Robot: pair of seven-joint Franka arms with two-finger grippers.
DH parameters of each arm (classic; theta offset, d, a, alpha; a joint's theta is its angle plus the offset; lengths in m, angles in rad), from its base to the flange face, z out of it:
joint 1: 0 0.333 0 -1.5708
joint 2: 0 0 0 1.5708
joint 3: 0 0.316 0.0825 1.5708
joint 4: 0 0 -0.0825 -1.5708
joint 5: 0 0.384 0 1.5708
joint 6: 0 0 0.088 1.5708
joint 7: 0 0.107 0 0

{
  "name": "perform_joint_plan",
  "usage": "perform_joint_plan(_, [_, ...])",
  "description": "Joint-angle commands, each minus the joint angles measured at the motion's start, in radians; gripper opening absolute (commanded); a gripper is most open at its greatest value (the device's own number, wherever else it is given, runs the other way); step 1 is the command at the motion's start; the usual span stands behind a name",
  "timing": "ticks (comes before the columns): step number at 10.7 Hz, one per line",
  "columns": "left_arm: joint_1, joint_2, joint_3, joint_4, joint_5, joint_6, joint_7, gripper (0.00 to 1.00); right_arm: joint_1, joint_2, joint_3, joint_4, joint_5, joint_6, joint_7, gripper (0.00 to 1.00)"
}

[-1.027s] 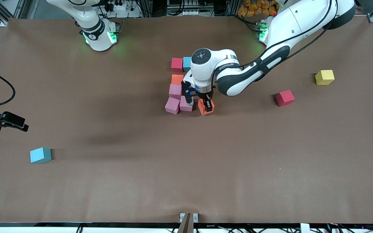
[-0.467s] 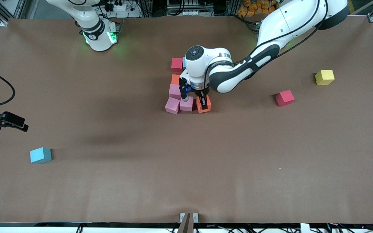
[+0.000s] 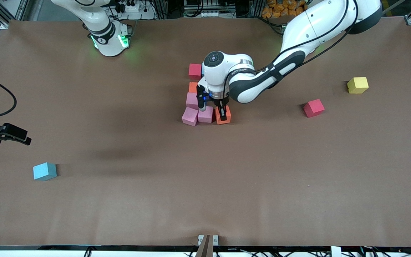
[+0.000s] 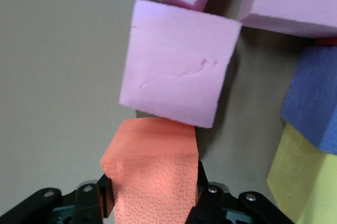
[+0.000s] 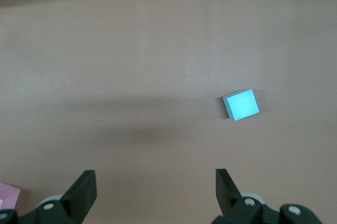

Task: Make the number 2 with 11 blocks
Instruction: 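Lower the orange cube beside the pink cube with the left gripper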

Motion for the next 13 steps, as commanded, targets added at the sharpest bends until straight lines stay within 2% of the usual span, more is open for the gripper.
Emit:
perform_joint_plan(1, [-0.013, 0.005, 0.008, 0.002, 0.027, 0.018, 0.037, 0.08, -0.003, -0.008, 0.006, 0.002, -0.020, -0.012, 0.019, 1.00])
perform_joint_plan(7, [-0.020, 0.020, 0.008, 0.005, 0.027, 0.021, 0.087, 0.08, -0.003, -0.008, 0.006, 0.002, -0.020, -0.012, 0.019, 1.00])
perform_joint_plan(10, [-0.060, 0.020, 0.049, 0.016, 0.037, 0.023, 0.087, 0.09, -0.003, -0.008, 0.006, 0.002, -0.020, -0.012, 0.019, 1.00])
perform_joint_plan(13, [-0.066, 0.020, 0.058, 0.025, 0.036, 0.029, 0.087, 0.16, -0.002, -0.008, 0.006, 0.002, -0.020, -0.012, 0.020, 1.00])
